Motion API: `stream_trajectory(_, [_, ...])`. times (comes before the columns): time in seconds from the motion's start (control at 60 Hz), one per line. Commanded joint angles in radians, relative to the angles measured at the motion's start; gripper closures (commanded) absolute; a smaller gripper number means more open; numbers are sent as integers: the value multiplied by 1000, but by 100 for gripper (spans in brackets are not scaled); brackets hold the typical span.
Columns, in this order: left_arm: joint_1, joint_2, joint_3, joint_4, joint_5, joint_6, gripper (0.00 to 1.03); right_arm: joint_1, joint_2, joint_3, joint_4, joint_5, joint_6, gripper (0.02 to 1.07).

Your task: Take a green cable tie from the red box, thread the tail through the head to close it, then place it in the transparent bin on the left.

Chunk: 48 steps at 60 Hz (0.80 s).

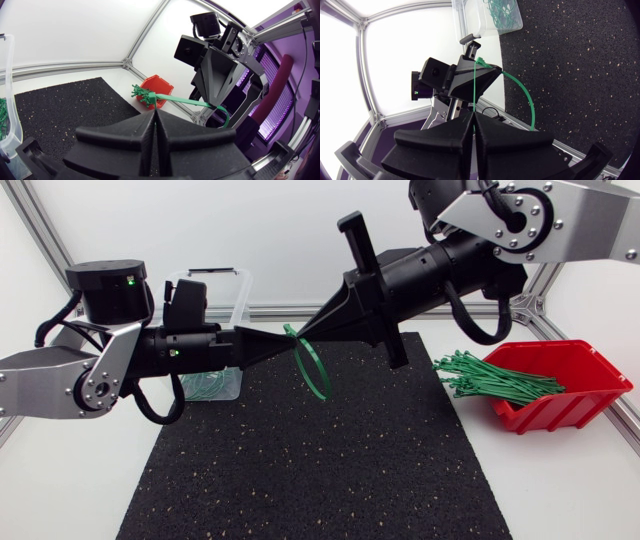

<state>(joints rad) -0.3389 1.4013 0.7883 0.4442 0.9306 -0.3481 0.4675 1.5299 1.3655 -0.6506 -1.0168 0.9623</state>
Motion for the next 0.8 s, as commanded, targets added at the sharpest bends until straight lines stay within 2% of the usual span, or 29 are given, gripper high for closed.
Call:
stream_trajectory(0.0, [-8, -16, 8, 13, 7, -23, 100, 2, -39, 7, -7, -2, 35, 102])
stream_trajectory(0.783, [14, -68, 14, 13, 4, -40, 100, 22, -39, -34, 5, -2, 39, 102])
